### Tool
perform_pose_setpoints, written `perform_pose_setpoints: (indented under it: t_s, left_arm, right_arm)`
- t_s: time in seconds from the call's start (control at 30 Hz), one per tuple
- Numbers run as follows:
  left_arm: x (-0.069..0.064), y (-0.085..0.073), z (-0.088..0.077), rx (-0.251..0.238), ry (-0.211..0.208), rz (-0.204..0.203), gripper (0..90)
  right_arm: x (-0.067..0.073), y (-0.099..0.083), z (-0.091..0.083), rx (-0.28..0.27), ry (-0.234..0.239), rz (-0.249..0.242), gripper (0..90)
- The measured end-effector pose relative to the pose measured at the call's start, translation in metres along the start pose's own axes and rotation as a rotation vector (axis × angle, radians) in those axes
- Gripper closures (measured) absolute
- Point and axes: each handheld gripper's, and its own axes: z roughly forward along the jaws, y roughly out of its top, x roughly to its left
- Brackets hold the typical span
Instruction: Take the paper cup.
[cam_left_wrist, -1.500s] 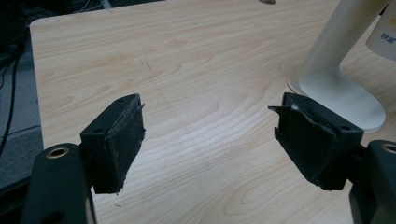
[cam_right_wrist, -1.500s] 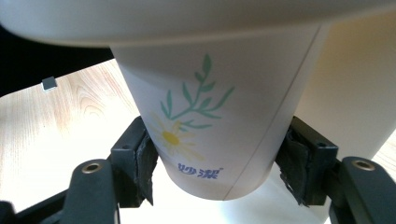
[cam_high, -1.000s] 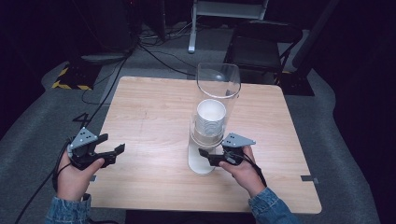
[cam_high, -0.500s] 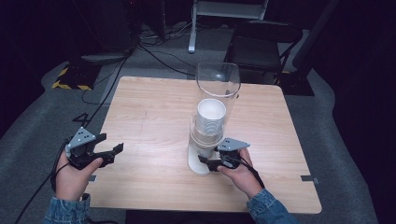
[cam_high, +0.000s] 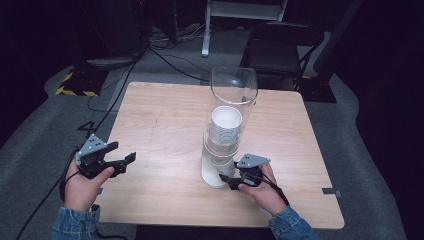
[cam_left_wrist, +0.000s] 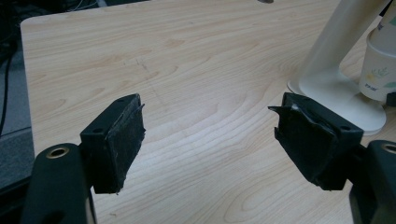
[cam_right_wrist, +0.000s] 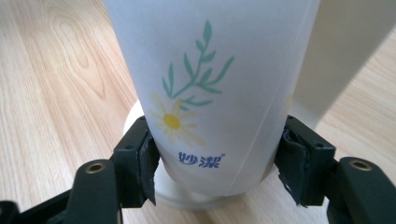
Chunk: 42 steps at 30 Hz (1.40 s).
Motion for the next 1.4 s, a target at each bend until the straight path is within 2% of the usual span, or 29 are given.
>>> perform_pose_setpoints:
  t_s: [0.33, 0.6, 0.63, 0.73, 1.03, 1.13, 1.2, 1.4]
  left_arm:
    - [-0.004, 0.01, 0.018, 0.005, -0.038, 0.021, 23.2]
    - [-0.007, 0.017, 0.03, 0.008, -0.065, 0.036, 23.1]
    - [-0.007, 0.018, 0.031, 0.008, -0.065, 0.04, 23.1]
    - [-0.008, 0.02, 0.035, 0.008, -0.07, 0.039, 23.1]
    - [-0.01, 0.02, 0.04, 0.018, -0.073, 0.044, 22.7]
    - [-0.009, 0.019, 0.04, 0.021, -0.07, 0.041, 22.5]
    - [-0.009, 0.018, 0.04, 0.023, -0.067, 0.04, 22.5]
    - [-0.007, 0.012, 0.038, 0.031, -0.05, 0.019, 22.2]
  right_arm:
    - [-0.002, -0.013, -0.014, 0.018, -0.035, 0.003, 36.9]
    - [-0.007, -0.02, -0.032, 0.028, -0.08, 0.012, 36.9]
    - [-0.009, -0.022, -0.036, 0.031, -0.104, 0.008, 36.9]
    - [-0.012, -0.024, -0.041, 0.031, -0.119, 0.007, 36.9]
    - [-0.027, -0.024, -0.064, -0.022, -0.166, 0.065, 36.9]
    - [-0.037, -0.023, -0.074, -0.055, -0.19, 0.109, 36.9]
    - [-0.04, -0.022, -0.076, -0.062, -0.198, 0.115, 36.9]
    - [-0.056, -0.02, -0.084, -0.102, -0.249, 0.185, 36.9]
